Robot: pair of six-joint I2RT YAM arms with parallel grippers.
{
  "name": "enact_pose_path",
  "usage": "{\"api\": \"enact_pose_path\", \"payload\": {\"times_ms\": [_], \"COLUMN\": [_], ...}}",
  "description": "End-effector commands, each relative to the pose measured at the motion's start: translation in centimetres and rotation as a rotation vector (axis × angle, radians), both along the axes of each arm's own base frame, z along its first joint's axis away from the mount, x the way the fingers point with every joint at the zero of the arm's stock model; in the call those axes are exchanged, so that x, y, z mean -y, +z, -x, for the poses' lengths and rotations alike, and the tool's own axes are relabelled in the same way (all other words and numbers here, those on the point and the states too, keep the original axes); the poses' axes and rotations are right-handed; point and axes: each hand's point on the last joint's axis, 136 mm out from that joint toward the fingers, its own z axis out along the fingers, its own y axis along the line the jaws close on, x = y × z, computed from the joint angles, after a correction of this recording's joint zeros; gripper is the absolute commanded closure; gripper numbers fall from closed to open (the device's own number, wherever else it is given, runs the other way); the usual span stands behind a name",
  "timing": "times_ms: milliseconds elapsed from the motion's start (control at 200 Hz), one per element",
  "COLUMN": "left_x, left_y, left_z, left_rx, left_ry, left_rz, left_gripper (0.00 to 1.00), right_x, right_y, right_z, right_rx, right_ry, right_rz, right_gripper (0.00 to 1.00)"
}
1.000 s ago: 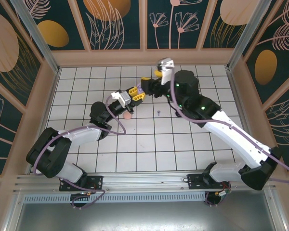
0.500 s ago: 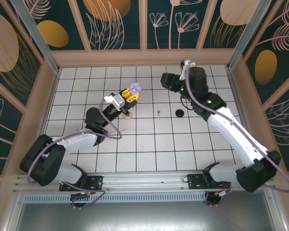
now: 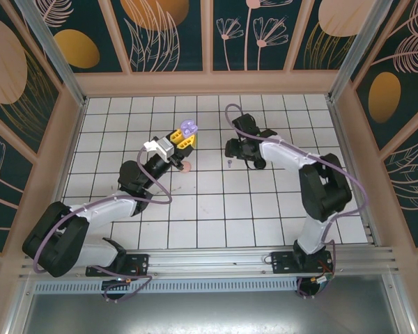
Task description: Insert wireless bluetooth earbuds into charging case
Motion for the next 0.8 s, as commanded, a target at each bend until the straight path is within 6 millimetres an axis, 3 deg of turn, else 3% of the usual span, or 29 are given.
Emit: {"api": "enact_pose_path", "payload": {"times_ms": [0, 320, 796], "left_x": [-0.4, -0.2, 0.0], "left_y": [1.2, 0.9, 0.6], "left_z": [0.6, 0.4, 0.3], "left_rx": [0.02, 0.019, 0.015], "left_ry": [0.0, -0.002, -0.005], "left_rz": [0.037, 0.03, 0.022], "left_gripper": [1.0, 1.0, 1.0], "right_x": [-1.1, -2.8, -2.2], "right_y": [-0.3, -3.0, -6.0], "right_z": [-0.3, -0.7, -0.6], "right_rx": [-0.021, -0.063, -0.102], "right_ry": [0.043, 0.103, 0.108], "right_rz": [0.018, 0.085, 0.139], "right_gripper": [0.41, 0.48, 0.55]}}
